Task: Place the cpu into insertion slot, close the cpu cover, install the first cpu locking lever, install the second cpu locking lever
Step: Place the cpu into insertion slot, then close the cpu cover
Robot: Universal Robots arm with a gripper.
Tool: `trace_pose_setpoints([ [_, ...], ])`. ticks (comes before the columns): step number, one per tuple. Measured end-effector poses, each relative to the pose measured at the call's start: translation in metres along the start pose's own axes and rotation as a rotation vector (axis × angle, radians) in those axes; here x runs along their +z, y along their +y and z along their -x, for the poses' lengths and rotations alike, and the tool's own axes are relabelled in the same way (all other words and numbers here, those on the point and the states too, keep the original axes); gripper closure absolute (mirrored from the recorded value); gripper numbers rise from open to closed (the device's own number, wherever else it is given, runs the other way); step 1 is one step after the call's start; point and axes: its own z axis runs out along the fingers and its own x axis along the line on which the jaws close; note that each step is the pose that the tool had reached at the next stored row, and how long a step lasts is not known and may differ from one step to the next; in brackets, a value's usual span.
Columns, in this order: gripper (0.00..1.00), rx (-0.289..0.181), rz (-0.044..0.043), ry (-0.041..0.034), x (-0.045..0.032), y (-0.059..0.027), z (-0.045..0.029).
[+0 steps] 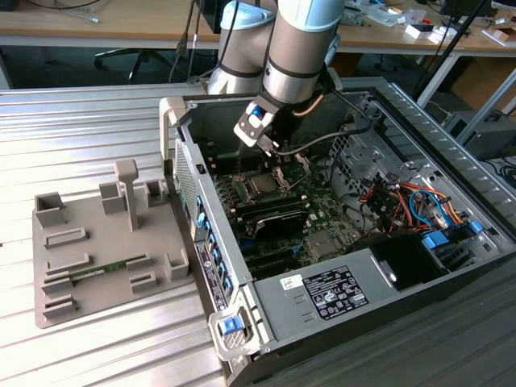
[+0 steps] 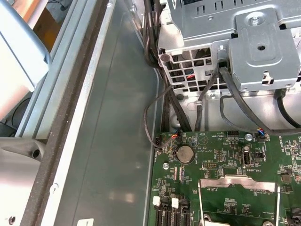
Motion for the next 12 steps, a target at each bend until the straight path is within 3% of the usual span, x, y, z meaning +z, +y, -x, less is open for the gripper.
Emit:
trace_pose_setpoints([
  [12,0.89,0.000,-0.0025,-0.0003,-0.0002,0.0069,-0.0002],
])
